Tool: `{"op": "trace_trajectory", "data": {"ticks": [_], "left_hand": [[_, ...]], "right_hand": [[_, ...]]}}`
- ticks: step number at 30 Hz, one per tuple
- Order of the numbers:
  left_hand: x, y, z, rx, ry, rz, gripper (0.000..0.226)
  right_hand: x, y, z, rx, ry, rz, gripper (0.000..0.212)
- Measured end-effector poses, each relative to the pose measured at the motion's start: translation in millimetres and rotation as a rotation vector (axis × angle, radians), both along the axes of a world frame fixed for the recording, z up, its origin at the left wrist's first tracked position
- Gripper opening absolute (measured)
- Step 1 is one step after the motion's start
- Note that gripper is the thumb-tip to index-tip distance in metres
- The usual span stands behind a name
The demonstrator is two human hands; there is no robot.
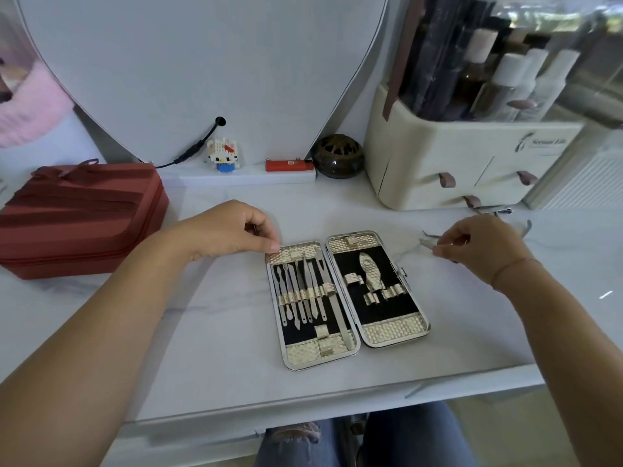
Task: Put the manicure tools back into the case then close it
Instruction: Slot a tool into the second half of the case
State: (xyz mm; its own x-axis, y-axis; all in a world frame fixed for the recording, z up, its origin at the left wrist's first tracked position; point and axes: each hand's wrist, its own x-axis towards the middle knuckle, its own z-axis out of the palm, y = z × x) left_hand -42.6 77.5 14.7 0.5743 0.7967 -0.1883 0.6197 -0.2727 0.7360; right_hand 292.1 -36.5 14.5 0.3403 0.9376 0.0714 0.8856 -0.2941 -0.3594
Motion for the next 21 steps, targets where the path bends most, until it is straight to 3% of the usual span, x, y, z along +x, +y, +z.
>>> {"op": "trace_trajectory", "data": {"ticks": [5, 12, 17, 21], "left_hand": [[0, 0, 1, -0.01, -0.007, 0.005, 0.004], [0, -1, 1, -0.01, -0.012, -0.002, 0.004], [0, -1, 1, -0.022, -0.026, -0.004, 0.005], [0, 0, 0, -0.017, -0.017, -0.005, 0.007]], "right_hand": [[-1, 1, 5, -0.103, 0.048, 0.031, 0.014], [-14, -7, 5, -0.012, 0.118, 0.119, 0.013], [-44, 7, 14, 0.115, 0.492, 0.269, 0.008], [-89, 31, 17, -0.009, 0.679, 0.422, 0.005]]}}
